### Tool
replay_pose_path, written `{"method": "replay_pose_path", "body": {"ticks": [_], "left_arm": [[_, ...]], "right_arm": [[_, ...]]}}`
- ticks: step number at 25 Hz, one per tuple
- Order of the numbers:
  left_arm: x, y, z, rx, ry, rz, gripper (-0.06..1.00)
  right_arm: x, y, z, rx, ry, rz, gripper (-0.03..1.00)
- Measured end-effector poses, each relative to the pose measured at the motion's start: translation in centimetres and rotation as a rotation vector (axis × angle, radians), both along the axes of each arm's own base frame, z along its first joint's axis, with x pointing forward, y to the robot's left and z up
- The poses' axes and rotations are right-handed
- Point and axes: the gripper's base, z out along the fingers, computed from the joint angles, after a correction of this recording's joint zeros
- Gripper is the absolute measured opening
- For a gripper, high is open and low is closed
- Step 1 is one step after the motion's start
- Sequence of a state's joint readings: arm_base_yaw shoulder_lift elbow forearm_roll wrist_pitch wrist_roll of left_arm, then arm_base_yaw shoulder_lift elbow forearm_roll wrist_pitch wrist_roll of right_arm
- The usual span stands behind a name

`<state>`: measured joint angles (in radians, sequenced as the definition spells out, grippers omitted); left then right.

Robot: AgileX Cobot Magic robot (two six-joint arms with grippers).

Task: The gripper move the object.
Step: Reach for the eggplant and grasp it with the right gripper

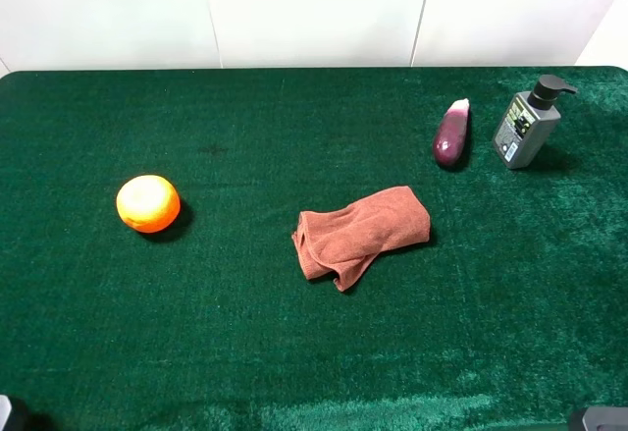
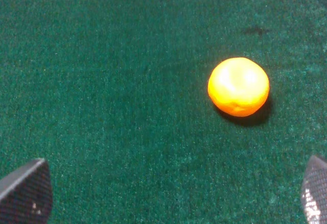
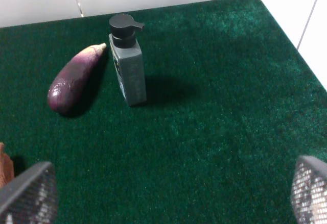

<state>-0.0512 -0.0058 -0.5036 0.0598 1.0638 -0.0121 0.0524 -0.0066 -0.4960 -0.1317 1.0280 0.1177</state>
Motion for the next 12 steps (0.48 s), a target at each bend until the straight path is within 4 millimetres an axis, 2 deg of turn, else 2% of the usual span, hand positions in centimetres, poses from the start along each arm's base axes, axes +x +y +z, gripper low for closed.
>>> {"method": "replay_pose_path", "body": {"ticks": [12], "left_arm": [[0.0,0.0,0.0,0.0,0.0,0.0,0.99]], "right_arm": [[0.0,0.0,0.0,0.0,0.0,0.0,0.7]]}}
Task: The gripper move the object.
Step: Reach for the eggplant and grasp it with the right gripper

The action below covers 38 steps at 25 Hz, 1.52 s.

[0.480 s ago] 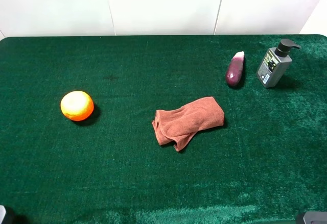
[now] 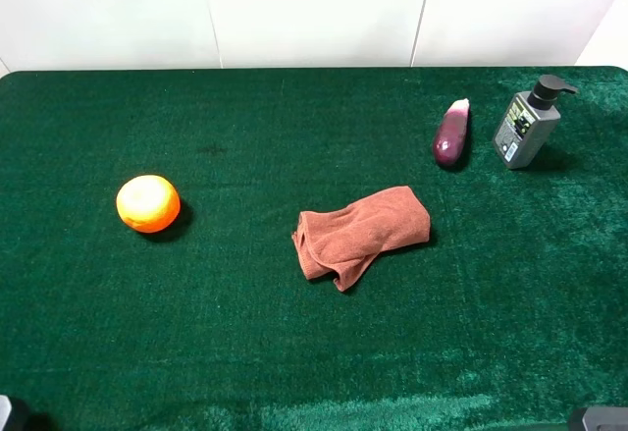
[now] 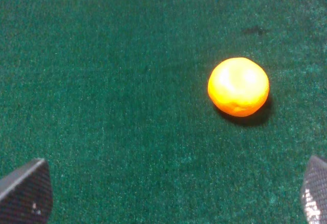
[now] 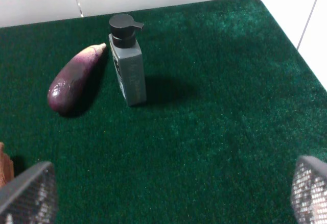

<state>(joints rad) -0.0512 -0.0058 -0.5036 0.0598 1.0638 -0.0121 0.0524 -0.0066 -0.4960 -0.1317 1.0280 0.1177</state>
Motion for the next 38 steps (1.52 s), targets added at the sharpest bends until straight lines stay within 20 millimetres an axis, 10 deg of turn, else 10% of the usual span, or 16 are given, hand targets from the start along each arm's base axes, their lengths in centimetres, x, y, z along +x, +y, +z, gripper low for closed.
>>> {"method": "replay_pose_path", "body": {"ticks": [28,38], "left_arm": [[0.0,0.0,0.0,0.0,0.0,0.0,0.99],[0.0,0.0,0.0,0.0,0.0,0.0,0.99]], "right_arm": [[0.0,0.0,0.0,0.0,-0.001,0.0,0.7],[2.3,0.2,3.3,0.006,0.088,0.006,0.7]]}}
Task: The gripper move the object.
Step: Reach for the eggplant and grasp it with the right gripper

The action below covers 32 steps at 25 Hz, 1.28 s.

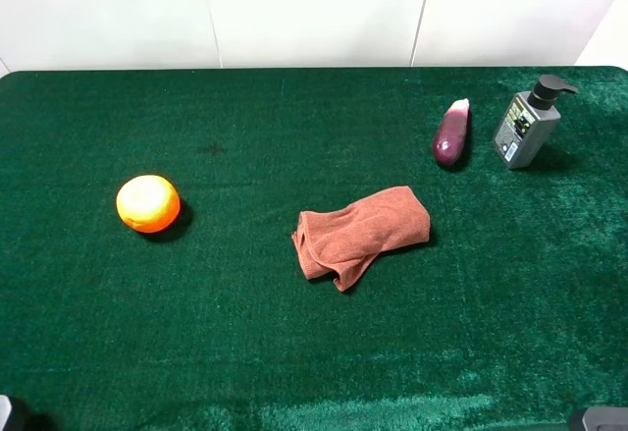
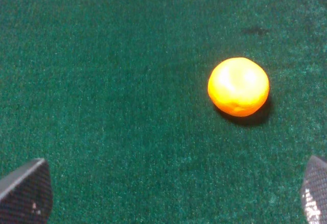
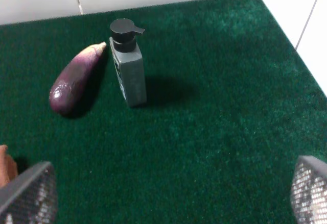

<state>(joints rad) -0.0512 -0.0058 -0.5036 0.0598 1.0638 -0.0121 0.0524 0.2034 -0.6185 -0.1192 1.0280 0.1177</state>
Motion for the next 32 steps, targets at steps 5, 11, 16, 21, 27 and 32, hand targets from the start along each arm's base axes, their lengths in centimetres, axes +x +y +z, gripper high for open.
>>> {"method": "replay_pose_path", "body": {"ticks": [5,11,16,21,27,32], "left_arm": [[0.0,0.0,0.0,0.0,0.0,0.0,0.99],[0.0,0.0,0.0,0.0,0.0,0.0,0.99],[0.0,0.0,0.0,0.0,0.0,0.0,0.99],[0.0,0.0,0.0,0.0,0.0,0.0,0.99],[0.0,0.0,0.0,0.0,0.0,0.0,0.99],[0.0,0.0,0.0,0.0,0.0,0.0,0.99]], "right_arm": [[2.1,0.6,1.9,0.031,0.063,0.038,0.7],[5.2,0.9,3.5,0.02,0.157,0.059,0.7],[8.0,1.0,3.9,0.004,0.263,0.068,0.7],[11.0,1.2,4.0,-0.017,0.347,0.09,0.7],[14.1,1.7,4.2,0.011,0.41,0.109,0.7],[15.7,2.6,4.6,0.057,0.423,0.197,0.7]]}}
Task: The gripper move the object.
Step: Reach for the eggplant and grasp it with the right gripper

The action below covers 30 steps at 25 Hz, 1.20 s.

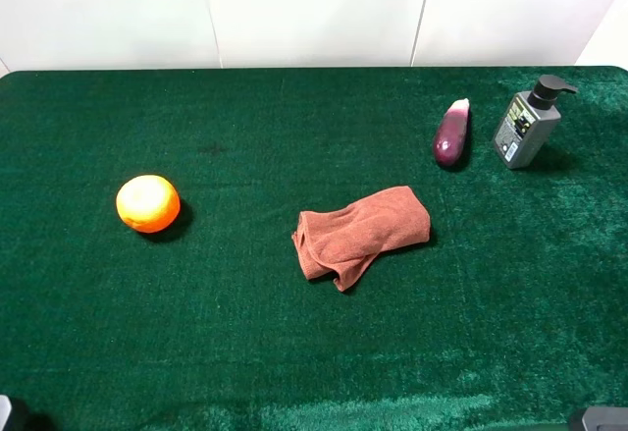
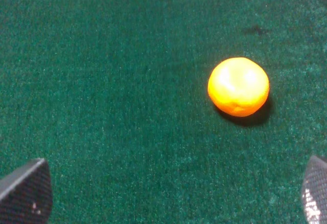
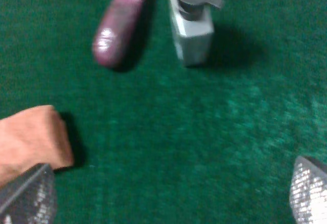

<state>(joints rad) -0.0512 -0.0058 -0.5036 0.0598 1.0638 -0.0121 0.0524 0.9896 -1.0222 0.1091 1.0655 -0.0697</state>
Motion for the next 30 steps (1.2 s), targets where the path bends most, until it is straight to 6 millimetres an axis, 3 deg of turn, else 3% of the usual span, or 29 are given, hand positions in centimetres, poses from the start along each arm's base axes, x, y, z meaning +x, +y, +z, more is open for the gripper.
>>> {"method": "replay_pose_path", "body": {"ticks": [9,16,25,30], "left_arm": [[0.0,0.0,0.0,0.0,0.0,0.0,0.99],[0.0,0.0,0.0,0.0,0.0,0.0,0.99],[0.0,0.0,0.0,0.0,0.0,0.0,0.99],[0.0,0.0,0.0,0.0,0.0,0.0,0.99]], "right_arm": [[1.2,3.9,-1.3,0.023,0.075,0.223,0.7],[1.7,8.1,-3.0,-0.001,0.141,0.412,0.7],[3.0,13.5,-6.8,-0.051,0.217,0.586,0.7],[4.2,14.9,-8.5,-0.06,0.245,0.582,0.7]]}}
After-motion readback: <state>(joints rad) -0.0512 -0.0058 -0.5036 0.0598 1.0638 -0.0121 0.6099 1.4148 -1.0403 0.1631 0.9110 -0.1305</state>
